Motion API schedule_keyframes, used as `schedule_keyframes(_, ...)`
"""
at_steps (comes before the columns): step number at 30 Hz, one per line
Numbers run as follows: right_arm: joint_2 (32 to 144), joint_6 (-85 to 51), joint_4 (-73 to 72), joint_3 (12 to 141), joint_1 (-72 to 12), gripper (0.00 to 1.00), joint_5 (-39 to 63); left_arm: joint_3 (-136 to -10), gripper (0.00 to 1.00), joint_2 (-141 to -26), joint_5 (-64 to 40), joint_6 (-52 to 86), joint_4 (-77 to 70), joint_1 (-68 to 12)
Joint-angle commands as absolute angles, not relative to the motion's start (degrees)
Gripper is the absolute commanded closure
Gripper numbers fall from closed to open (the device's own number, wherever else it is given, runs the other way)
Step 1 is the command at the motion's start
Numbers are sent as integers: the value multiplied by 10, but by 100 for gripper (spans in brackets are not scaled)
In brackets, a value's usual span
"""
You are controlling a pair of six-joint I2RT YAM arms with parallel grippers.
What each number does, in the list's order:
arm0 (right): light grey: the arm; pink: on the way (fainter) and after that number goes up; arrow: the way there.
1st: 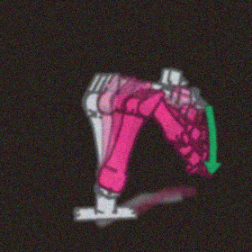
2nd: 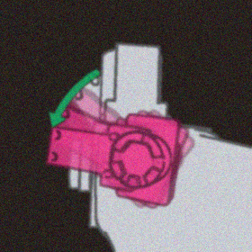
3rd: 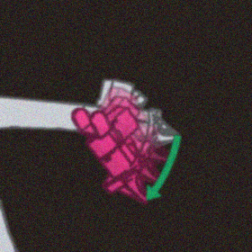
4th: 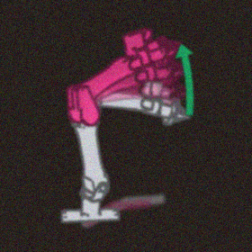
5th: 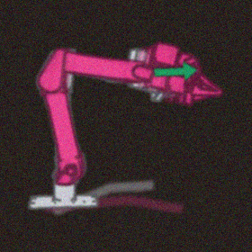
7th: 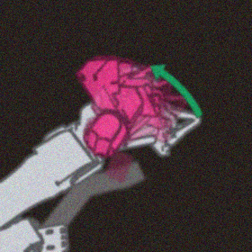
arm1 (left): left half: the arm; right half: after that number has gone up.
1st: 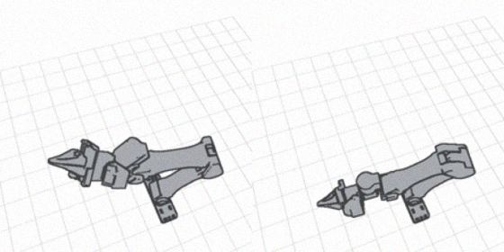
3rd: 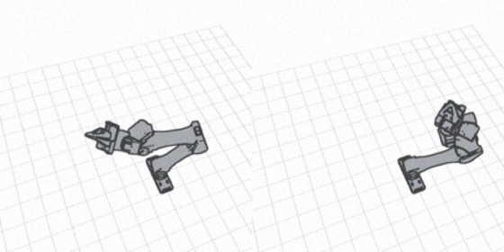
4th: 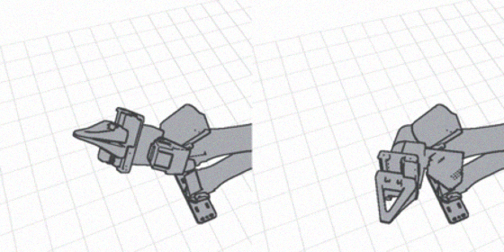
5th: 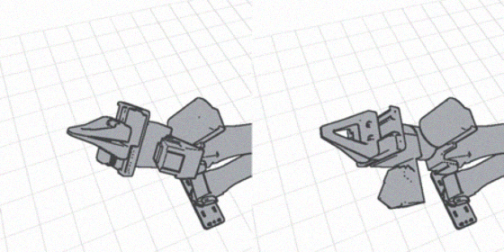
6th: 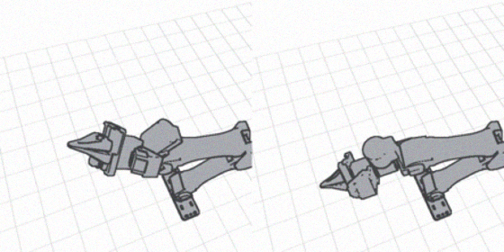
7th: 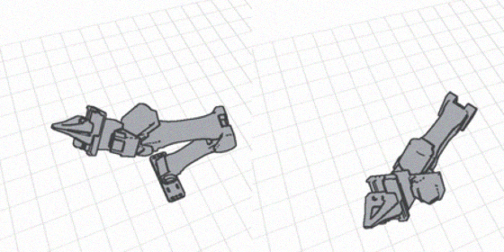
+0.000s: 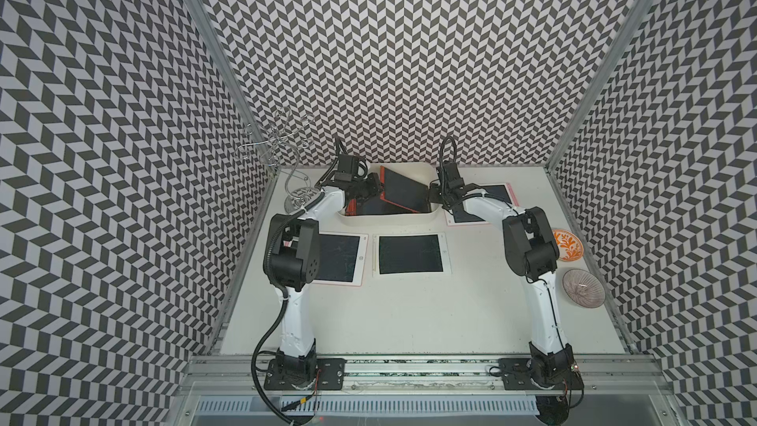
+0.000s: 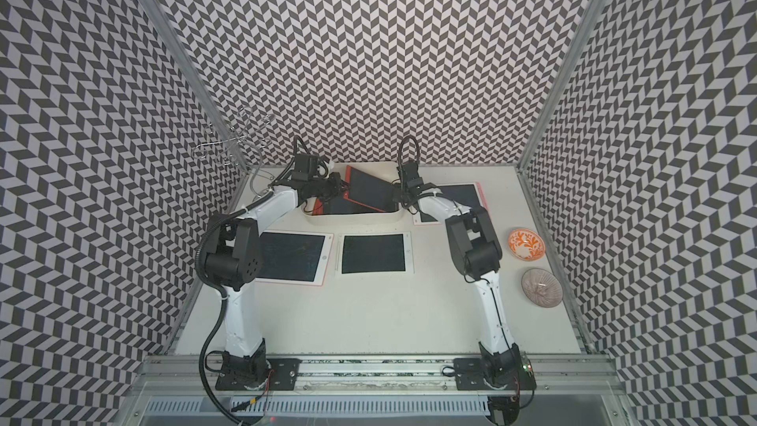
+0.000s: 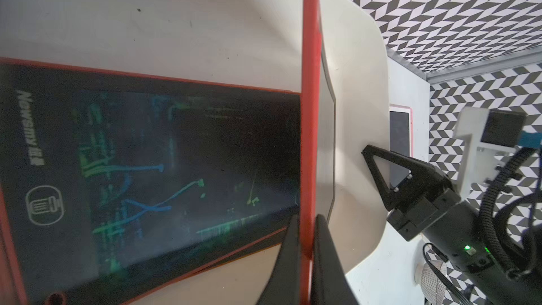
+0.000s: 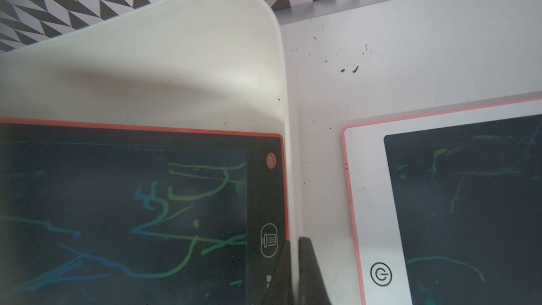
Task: Take out the writing tablet from the storage box
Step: Pick up the writing tablet from the storage box.
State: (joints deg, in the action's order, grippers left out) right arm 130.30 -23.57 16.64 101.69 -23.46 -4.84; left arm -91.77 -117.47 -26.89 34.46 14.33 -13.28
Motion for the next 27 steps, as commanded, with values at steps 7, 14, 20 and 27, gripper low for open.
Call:
schedule_keyframes(7, 1294, -253, 175, 1009, -244, 100, -19, -911, 100, -1137, -278, 343, 144, -134)
schedule_keyframes(14, 1286, -253, 189, 1025, -244, 99, -26, -913, 100, -1116, -280, 347, 143, -131)
schedule_keyframes(20, 1264, -251, 192, 1031, -243, 67, -36, -912, 100, -1100, -283, 347, 144, -129)
schedule_keyframes(27, 1227, -254, 198, 1031, -244, 19, -58, -910, 100, -1074, -283, 347, 145, -127)
